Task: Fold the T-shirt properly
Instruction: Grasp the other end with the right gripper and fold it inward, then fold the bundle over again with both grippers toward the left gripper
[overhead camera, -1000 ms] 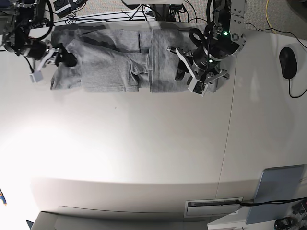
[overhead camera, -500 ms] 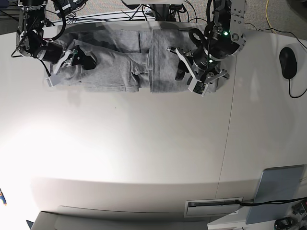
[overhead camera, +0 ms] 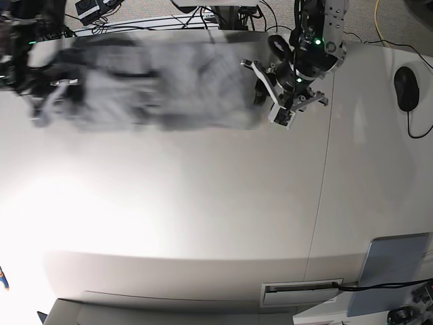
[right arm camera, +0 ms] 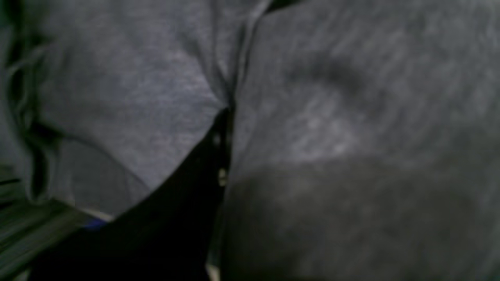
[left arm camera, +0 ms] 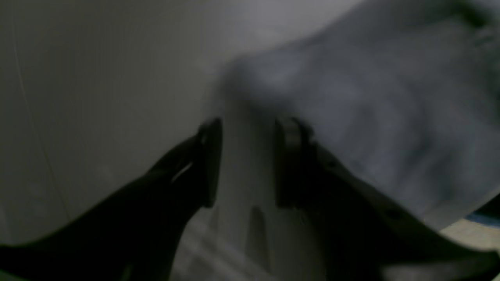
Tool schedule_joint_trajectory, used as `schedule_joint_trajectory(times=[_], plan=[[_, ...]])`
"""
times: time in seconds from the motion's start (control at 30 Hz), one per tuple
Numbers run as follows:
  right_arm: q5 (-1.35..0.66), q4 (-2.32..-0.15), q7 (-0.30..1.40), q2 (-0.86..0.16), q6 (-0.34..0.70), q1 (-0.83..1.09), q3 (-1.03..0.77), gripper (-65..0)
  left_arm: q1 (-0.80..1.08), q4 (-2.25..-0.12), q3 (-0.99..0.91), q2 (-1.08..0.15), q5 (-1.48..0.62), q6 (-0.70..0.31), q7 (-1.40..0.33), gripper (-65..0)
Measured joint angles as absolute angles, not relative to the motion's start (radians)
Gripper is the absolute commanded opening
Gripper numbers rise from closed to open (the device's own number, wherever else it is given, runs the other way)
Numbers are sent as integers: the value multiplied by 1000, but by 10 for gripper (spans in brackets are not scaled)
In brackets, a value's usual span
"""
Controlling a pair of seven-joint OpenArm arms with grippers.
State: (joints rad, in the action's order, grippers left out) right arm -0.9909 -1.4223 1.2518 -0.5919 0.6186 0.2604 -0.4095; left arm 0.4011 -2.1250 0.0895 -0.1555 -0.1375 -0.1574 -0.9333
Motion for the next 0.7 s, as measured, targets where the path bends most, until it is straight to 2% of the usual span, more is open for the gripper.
schedule_joint_trajectory(times=[0.17, 0.27, 0.33, 0.4, 0.5, 0.7], plan=[[-1041, -1592, 1327, -562, 604, 258, -453, -650, 407, -2082, 89, -161, -138, -157, -892, -444], [-1024, -1738, 1351, -485, 588, 262, -448, -650, 410, -2041, 89, -162, -138, -164, -856, -444], [-984, -1847, 1349, -413, 566, 263, -422, -650, 408, -2003, 90, -160, -138, -224, -809, -444], [-918, -1949, 1350, -349, 532, 263, -359, -650, 407, -1967, 90, -161, -139, -264, -766, -444], [-806, -2045, 1327, -293, 479, 263, -212, -650, 398, -1915, 89, -163, -133, -271, -756, -444], [-546, -2067, 1266, -271, 338, 254, 126, -650, 366, -1861, 89, -163, -133, -271, -753, -444]])
